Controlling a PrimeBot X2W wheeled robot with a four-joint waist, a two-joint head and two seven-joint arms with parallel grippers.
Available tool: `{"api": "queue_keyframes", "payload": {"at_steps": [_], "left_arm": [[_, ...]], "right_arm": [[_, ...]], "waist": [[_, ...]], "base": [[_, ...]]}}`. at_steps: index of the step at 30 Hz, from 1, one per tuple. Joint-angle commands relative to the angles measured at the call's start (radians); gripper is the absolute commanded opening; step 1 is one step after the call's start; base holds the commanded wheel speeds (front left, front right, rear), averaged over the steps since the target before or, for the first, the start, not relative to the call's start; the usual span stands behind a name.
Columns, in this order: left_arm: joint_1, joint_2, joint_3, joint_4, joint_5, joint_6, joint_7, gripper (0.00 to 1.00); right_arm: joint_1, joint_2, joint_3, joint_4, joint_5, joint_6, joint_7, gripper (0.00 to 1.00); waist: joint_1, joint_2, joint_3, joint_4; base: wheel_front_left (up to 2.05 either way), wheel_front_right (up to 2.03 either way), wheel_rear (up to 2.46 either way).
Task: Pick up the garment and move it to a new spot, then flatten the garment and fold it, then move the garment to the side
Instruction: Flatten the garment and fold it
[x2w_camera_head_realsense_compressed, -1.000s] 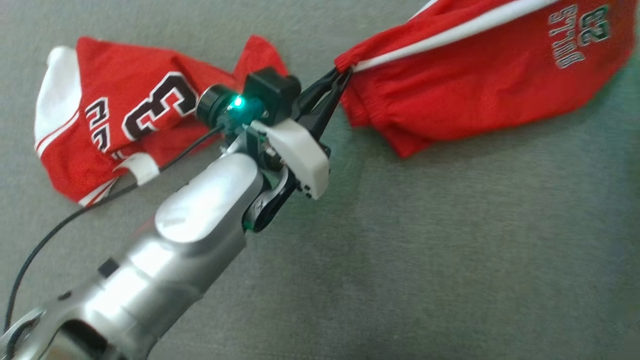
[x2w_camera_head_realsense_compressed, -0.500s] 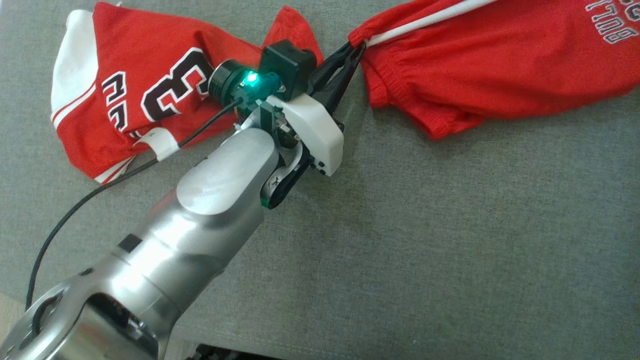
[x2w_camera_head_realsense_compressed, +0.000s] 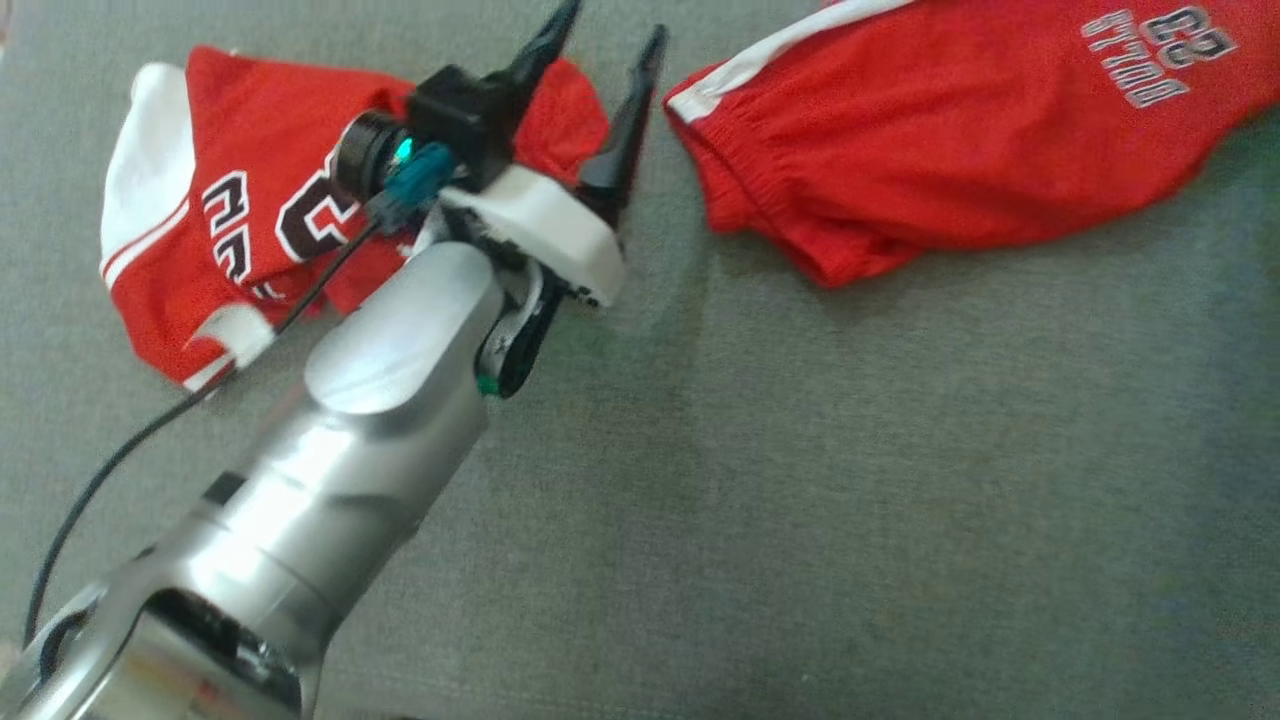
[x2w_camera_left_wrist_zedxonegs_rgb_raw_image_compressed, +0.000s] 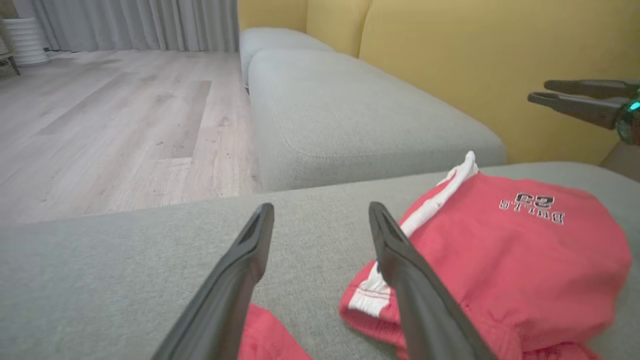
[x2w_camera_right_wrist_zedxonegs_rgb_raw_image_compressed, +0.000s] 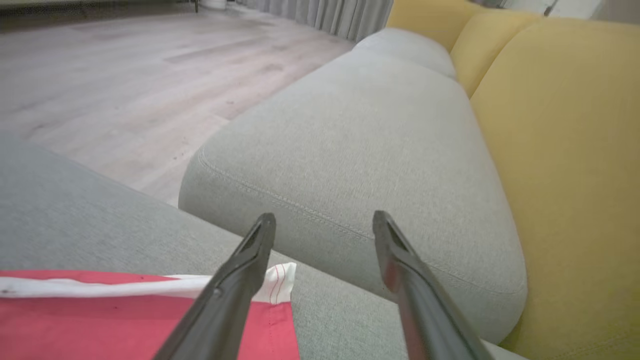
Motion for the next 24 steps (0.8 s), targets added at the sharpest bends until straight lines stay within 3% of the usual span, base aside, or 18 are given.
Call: {"api": "queue_keyframes", "payload": {"at_steps": [1,8,14,22,24], "left_arm": [[0.011,0.037,0.041,-0.019,-0.01,0.013,-0.018,1.0],[0.124,0.084,0.112,-0.07,-0.009,0.056,-0.062,1.0],[0.241,0.122,0.175,-0.162,0.03,0.08,-0.066,1.0],[0.509,0.132,0.313,-0.319,0.135,0.105,-0.066,1.0],[0.6,0.122,0.353,-0.344,0.177,0.102,-0.066,1.0]], "right_arm": [[0.04,0.013,-0.006,-0.018,0.005,-0.001,-0.034,1.0],[0.169,0.082,-0.078,-0.026,0.039,-0.001,-0.189,1.0],[0.299,0.143,-0.185,-0.065,0.039,-0.001,-0.219,1.0],[0.605,0.337,-0.411,-0.29,-0.057,-0.001,-0.224,1.0],[0.731,0.416,-0.481,-0.377,-0.102,-0.001,-0.225,1.0]], "waist": [[0.0,0.0,-0.045,-0.034],[0.0,0.0,-0.171,-0.092],[0.0,0.0,-0.257,-0.122],[0.0,0.0,-0.358,-0.169],[0.0,0.0,-0.39,-0.179]], "base": [[0.0,0.0,0.0],[0.0,0.0,0.0],[0.0,0.0,0.0],[0.0,0.0,0.0],[0.0,0.0,0.0]]}}
